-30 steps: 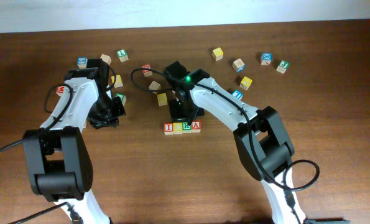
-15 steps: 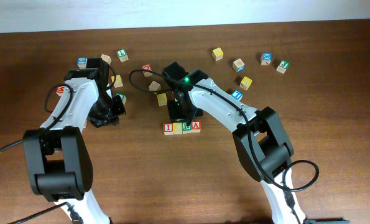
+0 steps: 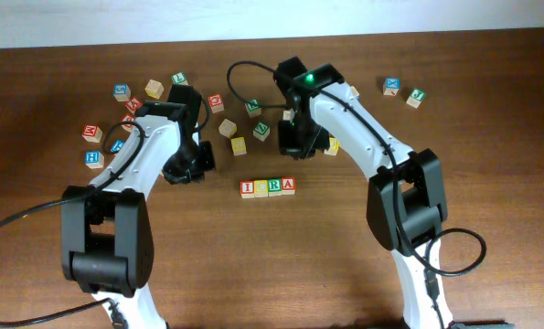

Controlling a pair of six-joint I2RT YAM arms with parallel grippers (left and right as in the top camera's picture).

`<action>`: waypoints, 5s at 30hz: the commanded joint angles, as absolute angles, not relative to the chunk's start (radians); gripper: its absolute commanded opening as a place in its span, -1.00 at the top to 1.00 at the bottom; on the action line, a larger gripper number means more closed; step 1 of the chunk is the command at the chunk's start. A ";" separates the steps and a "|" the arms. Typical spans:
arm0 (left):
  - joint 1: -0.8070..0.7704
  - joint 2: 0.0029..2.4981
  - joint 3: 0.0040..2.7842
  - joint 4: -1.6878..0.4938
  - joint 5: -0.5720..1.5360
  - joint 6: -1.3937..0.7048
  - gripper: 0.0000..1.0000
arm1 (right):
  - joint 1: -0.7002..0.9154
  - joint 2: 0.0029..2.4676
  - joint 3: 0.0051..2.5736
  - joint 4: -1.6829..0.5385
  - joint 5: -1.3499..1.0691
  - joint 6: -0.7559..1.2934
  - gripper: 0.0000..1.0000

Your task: Spell out ICRA

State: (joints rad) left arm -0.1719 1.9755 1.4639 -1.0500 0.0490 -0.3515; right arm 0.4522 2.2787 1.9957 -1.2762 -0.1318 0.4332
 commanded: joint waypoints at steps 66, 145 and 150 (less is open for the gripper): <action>-0.340 1.986 1.296 -0.834 0.192 -0.382 1.00 | 0.376 2.284 1.757 -1.269 -0.289 0.352 0.92; -0.149 1.531 1.519 -1.266 -0.023 -0.355 -0.98 | 0.537 1.271 1.547 -1.642 -0.130 0.375 -0.97; -0.149 1.531 1.519 -1.266 -0.023 -0.355 -0.98 | 0.541 1.282 1.546 -1.662 -0.108 0.371 -0.96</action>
